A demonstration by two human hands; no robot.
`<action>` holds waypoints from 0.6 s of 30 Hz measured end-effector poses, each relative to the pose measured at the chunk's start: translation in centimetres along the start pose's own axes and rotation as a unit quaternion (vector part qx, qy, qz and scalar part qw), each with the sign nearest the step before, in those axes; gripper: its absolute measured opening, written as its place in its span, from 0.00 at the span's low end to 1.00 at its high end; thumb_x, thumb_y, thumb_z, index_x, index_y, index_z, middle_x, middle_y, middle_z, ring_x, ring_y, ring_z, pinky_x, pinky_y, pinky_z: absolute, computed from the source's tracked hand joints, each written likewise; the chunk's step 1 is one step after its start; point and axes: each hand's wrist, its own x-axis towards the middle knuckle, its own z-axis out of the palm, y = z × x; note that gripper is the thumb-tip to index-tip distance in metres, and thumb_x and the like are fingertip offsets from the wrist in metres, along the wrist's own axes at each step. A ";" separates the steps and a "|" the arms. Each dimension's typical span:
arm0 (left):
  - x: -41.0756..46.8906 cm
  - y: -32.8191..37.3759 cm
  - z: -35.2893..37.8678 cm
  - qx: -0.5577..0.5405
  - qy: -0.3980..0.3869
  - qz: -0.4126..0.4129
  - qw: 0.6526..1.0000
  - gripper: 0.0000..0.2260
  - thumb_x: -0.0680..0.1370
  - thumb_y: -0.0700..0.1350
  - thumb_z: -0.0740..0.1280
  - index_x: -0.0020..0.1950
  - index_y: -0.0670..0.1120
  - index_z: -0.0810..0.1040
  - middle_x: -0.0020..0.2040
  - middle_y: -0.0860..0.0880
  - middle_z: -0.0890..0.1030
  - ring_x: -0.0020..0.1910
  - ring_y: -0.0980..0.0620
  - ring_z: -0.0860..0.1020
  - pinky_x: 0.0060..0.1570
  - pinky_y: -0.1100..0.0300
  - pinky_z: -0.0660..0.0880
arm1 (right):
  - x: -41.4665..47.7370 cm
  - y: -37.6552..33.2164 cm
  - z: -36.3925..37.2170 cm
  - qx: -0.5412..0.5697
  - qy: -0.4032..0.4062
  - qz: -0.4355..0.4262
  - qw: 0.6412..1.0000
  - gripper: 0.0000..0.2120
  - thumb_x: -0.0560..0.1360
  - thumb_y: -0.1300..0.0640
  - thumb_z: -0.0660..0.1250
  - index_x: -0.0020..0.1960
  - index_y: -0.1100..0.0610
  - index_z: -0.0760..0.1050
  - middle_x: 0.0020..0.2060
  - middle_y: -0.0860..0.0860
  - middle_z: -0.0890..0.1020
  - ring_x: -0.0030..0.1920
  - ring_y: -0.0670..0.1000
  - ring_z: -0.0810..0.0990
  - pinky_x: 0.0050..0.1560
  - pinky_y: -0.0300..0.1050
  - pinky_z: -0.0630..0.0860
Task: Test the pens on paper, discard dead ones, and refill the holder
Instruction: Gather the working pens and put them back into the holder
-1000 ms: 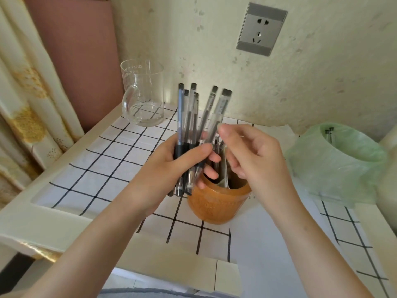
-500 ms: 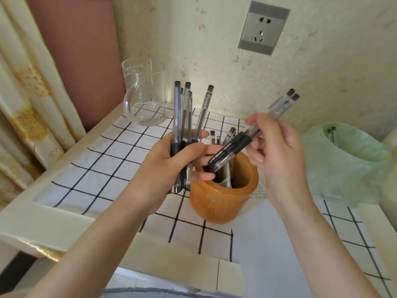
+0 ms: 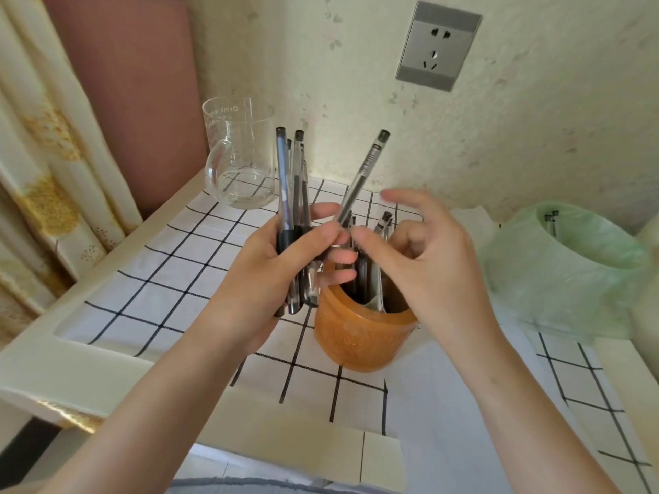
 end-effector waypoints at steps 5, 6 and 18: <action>-0.1 0.0 0.2 0.001 -0.008 -0.005 1.000 0.14 0.71 0.42 0.66 0.55 0.43 0.76 0.40 0.46 0.83 0.40 0.50 0.83 0.41 0.59 0.80 | -0.1 -0.9 -0.2 0.125 0.001 -0.006 0.992 0.10 0.75 0.48 0.66 0.53 0.52 0.76 0.24 0.47 0.73 0.26 0.44 0.70 0.30 0.37 0.66; -0.1 0.0 0.3 0.014 -0.014 -0.005 1.000 0.14 0.71 0.43 0.66 0.56 0.42 0.76 0.40 0.46 0.83 0.40 0.50 0.83 0.42 0.59 0.80 | -0.3 -1.2 -0.1 0.153 -0.026 0.009 0.988 0.12 0.75 0.46 0.64 0.51 0.53 0.77 0.24 0.46 0.74 0.26 0.42 0.71 0.30 0.34 0.67; -0.7 1.1 0.5 0.093 -0.130 -0.045 0.986 0.10 0.71 0.43 0.65 0.50 0.44 0.80 0.41 0.45 0.85 0.37 0.51 0.84 0.34 0.64 0.78 | -0.1 -1.6 -0.6 0.223 -0.102 0.102 0.964 0.07 0.72 0.49 0.68 0.40 0.52 0.81 0.26 0.43 0.80 0.29 0.41 0.79 0.37 0.40 0.77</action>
